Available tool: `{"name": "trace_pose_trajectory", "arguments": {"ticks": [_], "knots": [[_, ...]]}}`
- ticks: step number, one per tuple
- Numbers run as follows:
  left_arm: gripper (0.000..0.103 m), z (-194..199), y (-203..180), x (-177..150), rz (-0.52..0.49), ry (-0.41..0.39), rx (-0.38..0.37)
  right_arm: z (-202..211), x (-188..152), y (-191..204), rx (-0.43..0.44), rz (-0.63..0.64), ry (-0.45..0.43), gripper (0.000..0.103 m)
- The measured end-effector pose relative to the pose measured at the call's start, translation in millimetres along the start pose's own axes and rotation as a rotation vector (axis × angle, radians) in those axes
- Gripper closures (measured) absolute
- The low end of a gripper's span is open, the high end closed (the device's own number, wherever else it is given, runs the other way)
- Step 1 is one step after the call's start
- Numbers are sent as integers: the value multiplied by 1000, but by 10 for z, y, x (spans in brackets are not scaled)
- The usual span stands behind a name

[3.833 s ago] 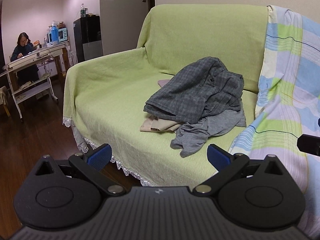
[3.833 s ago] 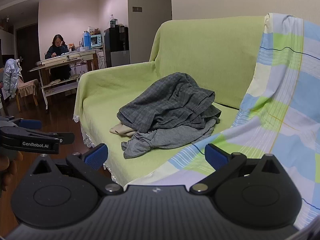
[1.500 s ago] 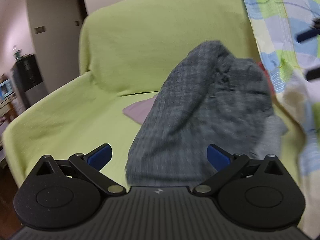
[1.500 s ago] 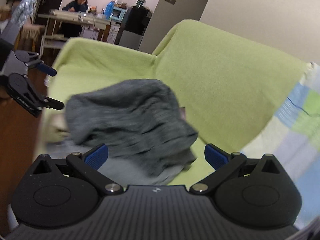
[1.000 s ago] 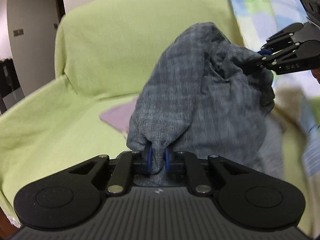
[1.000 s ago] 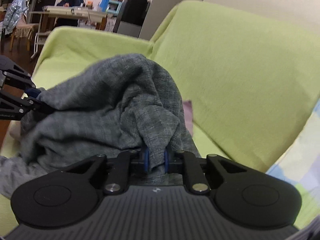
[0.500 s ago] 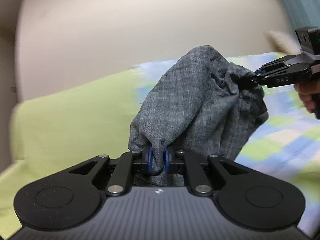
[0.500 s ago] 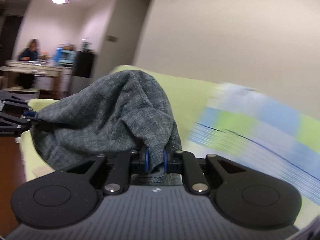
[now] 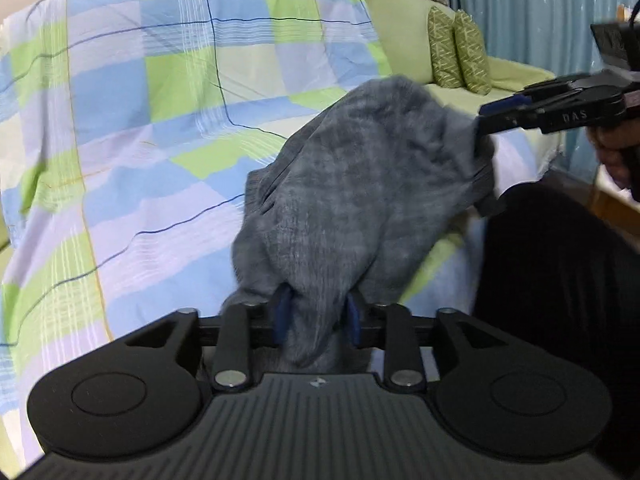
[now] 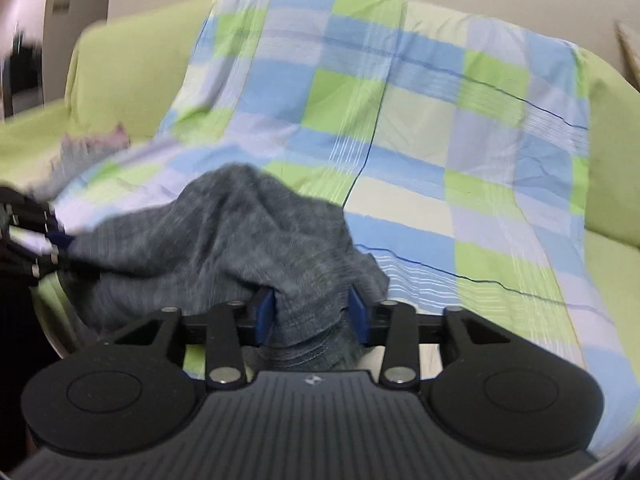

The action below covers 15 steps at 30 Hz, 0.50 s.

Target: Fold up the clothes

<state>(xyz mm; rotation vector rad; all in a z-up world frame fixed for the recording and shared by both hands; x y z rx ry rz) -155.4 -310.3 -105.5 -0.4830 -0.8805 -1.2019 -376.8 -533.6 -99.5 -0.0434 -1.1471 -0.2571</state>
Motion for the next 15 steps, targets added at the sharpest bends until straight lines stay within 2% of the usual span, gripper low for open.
{"name": "trace_pose_trajectory", "arguments": {"ticks": [3, 4, 5, 6, 8, 12, 13, 15], "knots": [[54, 67, 94, 178, 41, -26, -14, 256, 113, -247, 67, -93, -126, 53], [46, 61, 122, 232, 45, -37, -8, 311, 144, -315, 93, -117, -157, 45], [44, 30, 148, 273, 48, -37, 2, 320, 156, -363, 119, -117, -165, 33], [44, -38, 166, 296, 50, -27, 12, 316, 161, -407, 144, -110, -166, 29], [44, -288, 194, 314, 49, 18, 30, -390, 444, 0, 184, -56, -127, 28], [44, -337, 230, 265, 106, 40, 67, -821, 567, -145, 266, 1, -24, 32], [44, -259, 242, 238, 124, 37, 85, -1015, 613, -118, 307, 11, 44, 40], [44, -151, 285, 168, 152, 43, 124, -1390, 671, -72, 385, 43, 177, 44]]}}
Point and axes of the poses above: each gripper's, at about its wrist camera, not at the fingertips, and z roughly against the way its jaws point, y to its left, x to its top, the point moved 5 cm from there along -z, roughly the way its jaws point, and after that the axes turned 10 degrees about x, right-handed, at the moved point
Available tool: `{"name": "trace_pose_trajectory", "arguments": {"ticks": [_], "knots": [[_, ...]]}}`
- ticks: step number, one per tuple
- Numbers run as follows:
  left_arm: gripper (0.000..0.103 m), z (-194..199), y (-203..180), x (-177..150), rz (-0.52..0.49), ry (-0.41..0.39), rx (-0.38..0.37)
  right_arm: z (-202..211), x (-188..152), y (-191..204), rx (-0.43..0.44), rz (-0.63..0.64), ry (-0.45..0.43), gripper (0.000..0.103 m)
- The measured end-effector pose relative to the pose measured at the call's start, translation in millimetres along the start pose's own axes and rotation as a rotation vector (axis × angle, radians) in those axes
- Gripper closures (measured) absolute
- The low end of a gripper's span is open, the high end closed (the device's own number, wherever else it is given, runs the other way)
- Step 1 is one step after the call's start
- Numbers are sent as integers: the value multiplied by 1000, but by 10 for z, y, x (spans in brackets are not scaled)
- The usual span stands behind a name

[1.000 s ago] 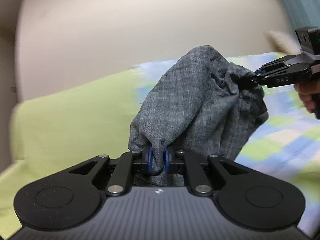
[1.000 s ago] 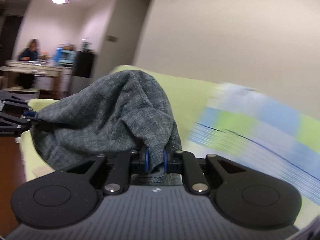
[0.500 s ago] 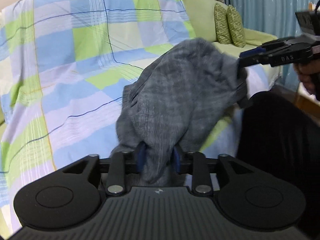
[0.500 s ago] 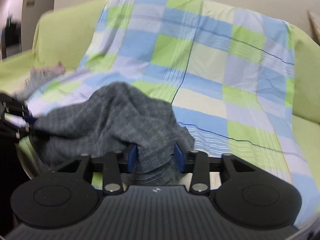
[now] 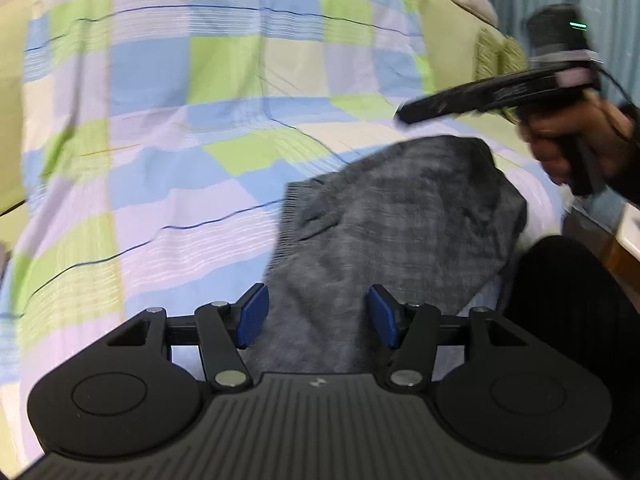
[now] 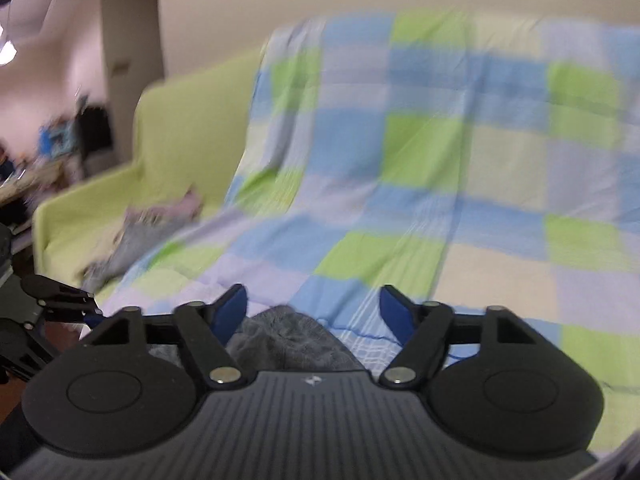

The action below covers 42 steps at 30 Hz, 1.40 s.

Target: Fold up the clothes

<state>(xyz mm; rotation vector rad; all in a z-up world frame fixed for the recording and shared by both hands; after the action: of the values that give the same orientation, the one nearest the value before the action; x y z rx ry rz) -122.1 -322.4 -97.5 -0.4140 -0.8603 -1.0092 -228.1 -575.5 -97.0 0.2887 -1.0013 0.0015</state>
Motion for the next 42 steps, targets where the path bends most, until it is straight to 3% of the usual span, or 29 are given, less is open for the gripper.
{"name": "trace_pose_trajectory", "arguments": {"ticks": [4, 5, 8, 9, 10, 11, 13, 14, 15, 19, 22, 25, 29, 32, 37, 39, 42], "knots": [[44, 96, 229, -187, 111, 51, 72, -420, 12, -311, 107, 34, 191, 45], [44, 107, 292, -252, 145, 73, 84, -717, 62, -316, 146, 25, 244, 44], [44, 125, 398, -398, 201, 114, 81, -1131, -89, -359, 240, 10, 394, 46], [44, 101, 428, -432, 219, 127, 76, -1130, -160, -371, 236, 18, 410, 52], [44, 68, 458, -459, 239, 138, 69, -1107, -225, -381, 224, 27, 417, 84], [44, 37, 484, -476, 259, 146, 57, -1029, -267, -404, 207, 23, 394, 98], [44, 4, 510, -484, 281, 150, 30, -792, -263, -416, 195, 10, 307, 101], [44, -26, 528, -470, 300, 149, 8, -871, 58, -433, 185, 10, 248, 101], [44, -72, 555, -443, 327, 145, -24, -744, 167, -408, 160, 24, 197, 101], [38, -209, 619, -227, 403, 79, -146, -54, 246, -289, 58, 61, 17, 102], [38, -324, 547, 21, 359, 30, -202, 680, 345, -241, -28, 76, -186, 102], [35, -473, 431, 274, 285, -7, -231, 1144, 487, -220, -156, 70, -376, 102], [34, -848, 227, 558, 235, 7, -291, 1345, 146, -420, -233, -39, -294, 102], [34, -1081, 85, 709, 182, 29, -321, 1073, -173, -441, -275, -52, -149, 101], [34, -1690, -110, 1035, 56, 133, -331, 990, -445, -541, -357, -70, -30, 101], [34, -1871, -189, 1096, 3, 182, -333, 1016, -501, -661, -350, -128, -16, 100], [34, -2058, -284, 1107, -54, 235, -334, 1090, -463, -772, -306, -189, -98, 83]]}}
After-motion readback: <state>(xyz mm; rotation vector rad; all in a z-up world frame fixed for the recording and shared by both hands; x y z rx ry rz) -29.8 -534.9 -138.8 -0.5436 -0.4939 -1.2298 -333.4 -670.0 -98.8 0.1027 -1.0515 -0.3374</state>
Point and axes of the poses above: each gripper's, at about its wrist camera, not at the fingertips, and z roughly against the way its jaws point, y to its left, x to its top, the point moved 5 cm from there along -z, roughly the way its jaws point, and after that the axes turned 10 degrees about x, right-handed, at the moved point
